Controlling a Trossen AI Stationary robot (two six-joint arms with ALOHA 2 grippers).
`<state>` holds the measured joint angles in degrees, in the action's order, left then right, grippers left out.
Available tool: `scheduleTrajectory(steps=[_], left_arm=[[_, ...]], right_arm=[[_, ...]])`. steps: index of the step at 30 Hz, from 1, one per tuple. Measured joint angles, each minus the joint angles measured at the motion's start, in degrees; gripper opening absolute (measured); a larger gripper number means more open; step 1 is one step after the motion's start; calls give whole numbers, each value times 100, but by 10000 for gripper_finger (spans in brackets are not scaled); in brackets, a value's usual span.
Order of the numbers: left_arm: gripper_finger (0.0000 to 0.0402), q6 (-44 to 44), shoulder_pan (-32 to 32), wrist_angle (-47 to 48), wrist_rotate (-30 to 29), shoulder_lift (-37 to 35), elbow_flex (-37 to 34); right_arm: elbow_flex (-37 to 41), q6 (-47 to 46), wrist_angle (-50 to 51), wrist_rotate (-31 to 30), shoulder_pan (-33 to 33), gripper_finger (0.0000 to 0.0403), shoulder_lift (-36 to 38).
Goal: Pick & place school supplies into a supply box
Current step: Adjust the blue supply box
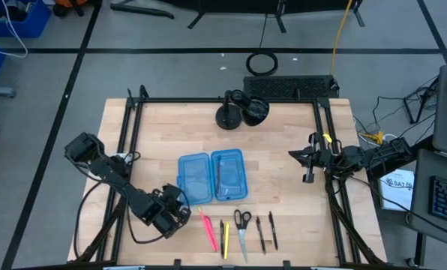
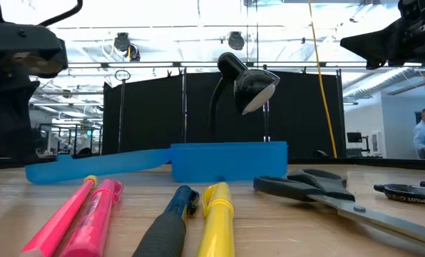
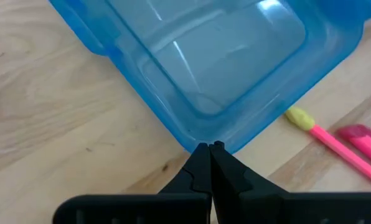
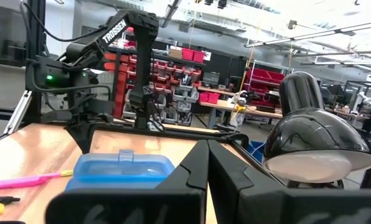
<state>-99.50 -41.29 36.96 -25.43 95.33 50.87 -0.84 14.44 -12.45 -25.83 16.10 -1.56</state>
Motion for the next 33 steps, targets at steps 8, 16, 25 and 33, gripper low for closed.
scheduleTrajectory(steps=[8, 16, 25, 33], left_arm=[[0, 48, 36, 95, -423, -18, 0], [0, 761, 233, 225, -424, -20, 298], [0, 1716, 236, 245, -410, 324, 1281], [0, 1797, 154, 279, 178, 1271, 1599]], right_arm=[[0, 32, 13, 3, 0, 0, 0], [0, 184, 9, 5, 0, 0, 0], [0, 191, -7, 7, 0, 0, 0], [0, 176, 34, 9, 0, 0, -2]])
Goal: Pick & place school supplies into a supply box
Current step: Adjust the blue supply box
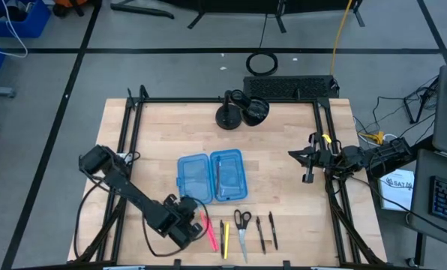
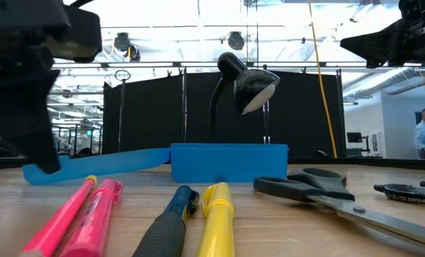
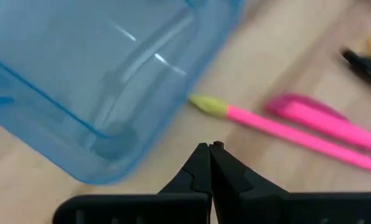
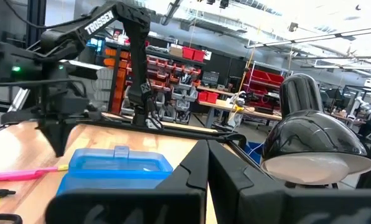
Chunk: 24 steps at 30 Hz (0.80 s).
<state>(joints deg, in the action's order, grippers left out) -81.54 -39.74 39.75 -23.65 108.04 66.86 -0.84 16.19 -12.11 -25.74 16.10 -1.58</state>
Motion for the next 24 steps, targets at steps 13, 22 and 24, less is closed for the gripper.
scheduleTrajectory(steps=[13, 22, 24], left_arm=[[0, -764, 6, 1010, 168, 110, 86], [0, -817, 117, 1251, 155, 110, 86], [0, -938, 149, 1426, 150, 110, 85]], right_arm=[[0, -40, -6, 2, 0, 0, 0], [1, -46, -7, 4, 0, 0, 0], [1, -46, -6, 4, 0, 0, 0]])
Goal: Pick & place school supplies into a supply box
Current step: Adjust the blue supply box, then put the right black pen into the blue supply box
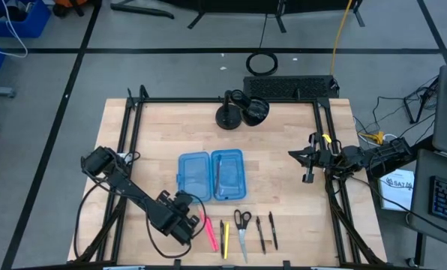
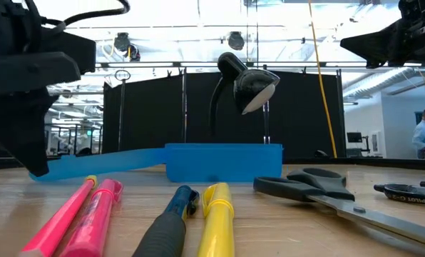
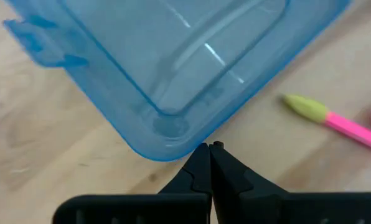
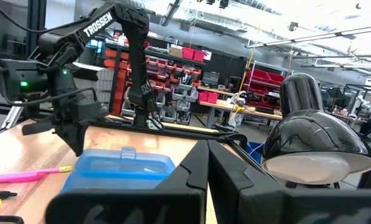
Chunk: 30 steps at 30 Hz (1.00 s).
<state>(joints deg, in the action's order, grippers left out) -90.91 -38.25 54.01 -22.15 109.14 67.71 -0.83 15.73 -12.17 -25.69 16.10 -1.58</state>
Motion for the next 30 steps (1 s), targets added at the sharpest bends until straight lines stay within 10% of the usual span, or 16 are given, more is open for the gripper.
scheduleTrajectory(steps=[30], left_arm=[[0, -976, -299, 6, -461, 630, 2005]], right_arm=[[0, -81, -17, 26, 0, 0, 2]])
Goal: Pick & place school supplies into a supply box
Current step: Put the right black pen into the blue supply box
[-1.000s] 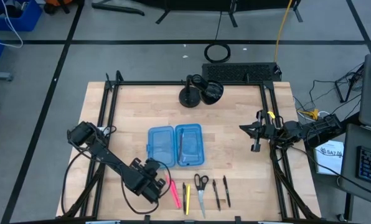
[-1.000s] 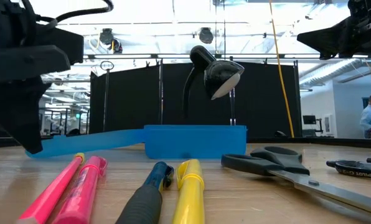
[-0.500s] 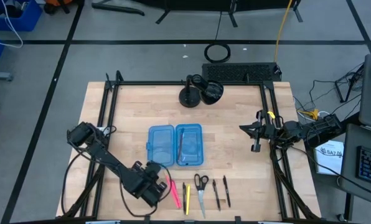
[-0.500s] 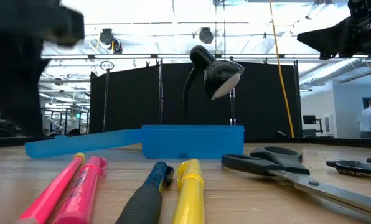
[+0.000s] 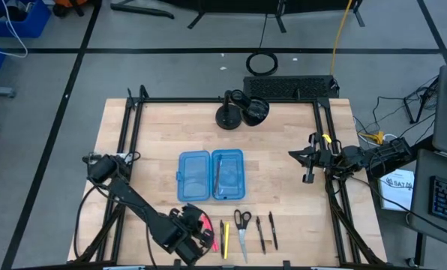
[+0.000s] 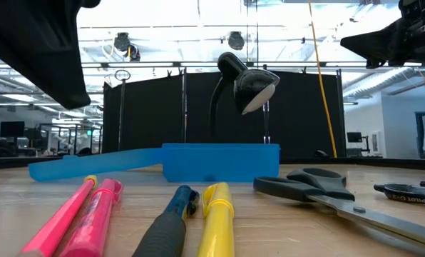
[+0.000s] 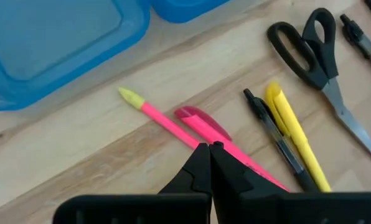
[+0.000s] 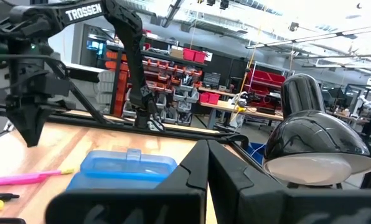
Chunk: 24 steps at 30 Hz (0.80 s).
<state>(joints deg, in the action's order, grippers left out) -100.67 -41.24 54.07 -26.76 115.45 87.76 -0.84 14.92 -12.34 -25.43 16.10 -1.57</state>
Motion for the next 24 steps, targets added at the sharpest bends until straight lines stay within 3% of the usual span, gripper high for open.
scheduleTrajectory(steps=[8, 11, 13, 16, 20, 24], left_arm=[[1, 237, -5, 115, -138, 43, -15], [5, 793, -4, 133, -285, 43, -17], [9, 1445, -8, 72, -701, 43, -19], [10, 2341, -93, -105, -1801, -66, -24], [3, 2963, -392, 199, -3242, -734, -15], [5, 3395, -752, 784, -4026, -1508, -25]], right_arm=[[-1, -264, 17, 3, 1, 0, 1], [0, -223, 18, 3, 1, 0, 1], [0, -199, 20, 3, 1, 0, 1], [-1, -184, 20, 3, 0, 0, 1], [0, -184, 22, 3, 2, 0, 1], [-1, -182, 62, 3, 2, 0, 1]])
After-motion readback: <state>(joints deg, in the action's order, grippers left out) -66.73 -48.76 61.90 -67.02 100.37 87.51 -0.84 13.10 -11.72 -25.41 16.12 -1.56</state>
